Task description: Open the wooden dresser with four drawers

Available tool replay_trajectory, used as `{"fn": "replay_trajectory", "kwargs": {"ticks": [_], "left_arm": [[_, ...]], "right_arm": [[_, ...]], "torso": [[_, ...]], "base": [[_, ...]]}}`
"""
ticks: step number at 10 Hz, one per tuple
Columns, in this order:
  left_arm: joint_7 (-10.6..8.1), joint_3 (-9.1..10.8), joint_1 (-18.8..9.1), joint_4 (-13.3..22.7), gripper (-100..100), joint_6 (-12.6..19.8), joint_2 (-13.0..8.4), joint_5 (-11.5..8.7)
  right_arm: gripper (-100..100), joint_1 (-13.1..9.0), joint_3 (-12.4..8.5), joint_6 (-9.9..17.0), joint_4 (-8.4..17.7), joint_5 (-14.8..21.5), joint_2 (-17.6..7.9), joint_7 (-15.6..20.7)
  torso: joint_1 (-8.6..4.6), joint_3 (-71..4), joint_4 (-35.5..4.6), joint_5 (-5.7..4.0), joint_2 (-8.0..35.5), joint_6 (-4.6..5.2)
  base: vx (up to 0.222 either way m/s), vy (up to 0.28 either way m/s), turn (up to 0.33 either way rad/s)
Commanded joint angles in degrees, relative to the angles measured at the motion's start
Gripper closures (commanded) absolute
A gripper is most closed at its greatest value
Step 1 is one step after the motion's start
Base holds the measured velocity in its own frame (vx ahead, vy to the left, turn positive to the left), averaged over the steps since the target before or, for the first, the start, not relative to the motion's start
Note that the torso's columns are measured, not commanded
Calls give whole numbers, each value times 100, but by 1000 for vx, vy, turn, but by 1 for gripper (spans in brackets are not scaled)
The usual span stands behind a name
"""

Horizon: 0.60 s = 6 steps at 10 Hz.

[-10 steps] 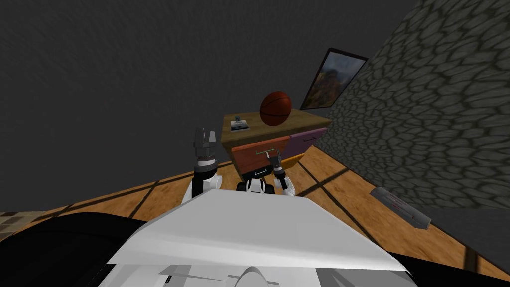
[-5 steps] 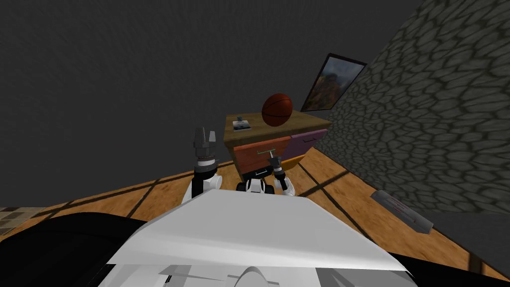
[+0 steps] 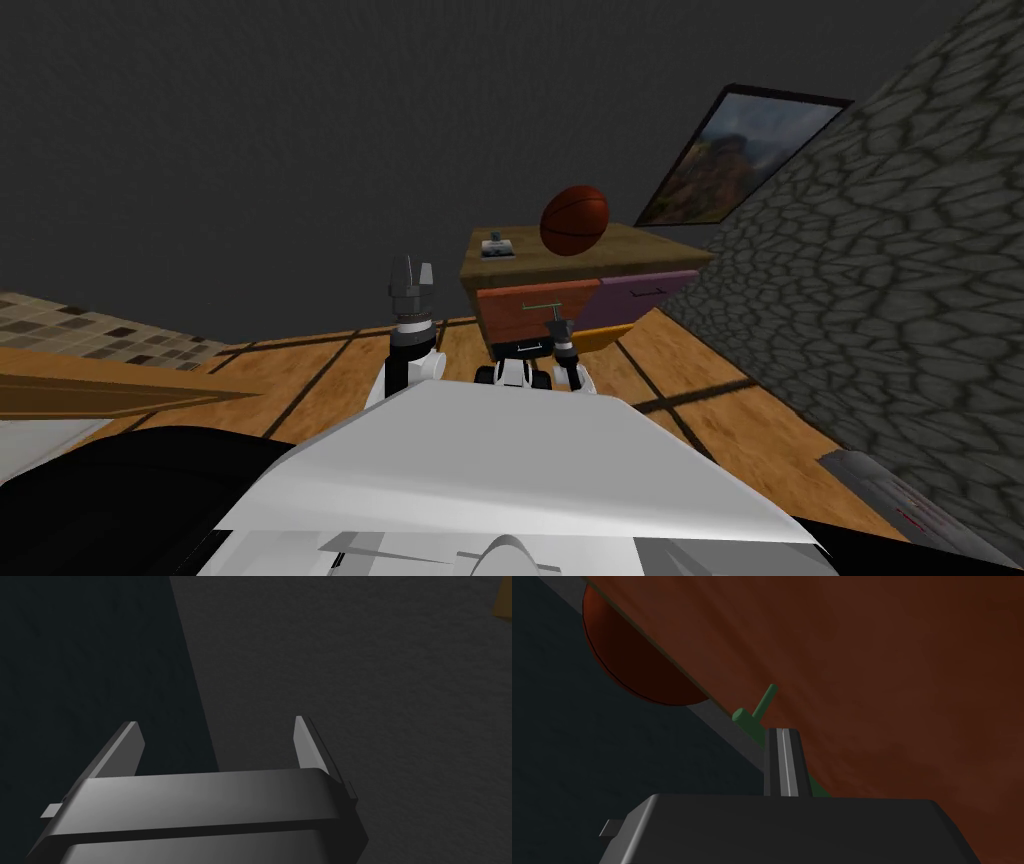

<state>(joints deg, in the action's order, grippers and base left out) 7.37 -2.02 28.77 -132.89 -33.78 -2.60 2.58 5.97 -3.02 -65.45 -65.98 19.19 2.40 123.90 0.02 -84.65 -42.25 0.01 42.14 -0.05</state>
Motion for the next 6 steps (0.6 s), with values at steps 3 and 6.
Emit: {"fn": "replay_trajectory", "kwargs": {"ticks": [3, 6], "left_arm": [[0, 1, 1, 0, 0, 0, 0, 0], [0, 0, 0, 0, 0, 0, 0, 0]], "right_arm": [[100, 418, 32, 57, -282, -719, -17, 705], [100, 565, 41, 61, -360, -1030, -20, 1024]], "torso": [[-1, 9, -5, 0, 15, 8], [-2, 9, -4, -1, 15, 2]], "base": [[-42, -57, 338], [-37, -41, 254]]}}
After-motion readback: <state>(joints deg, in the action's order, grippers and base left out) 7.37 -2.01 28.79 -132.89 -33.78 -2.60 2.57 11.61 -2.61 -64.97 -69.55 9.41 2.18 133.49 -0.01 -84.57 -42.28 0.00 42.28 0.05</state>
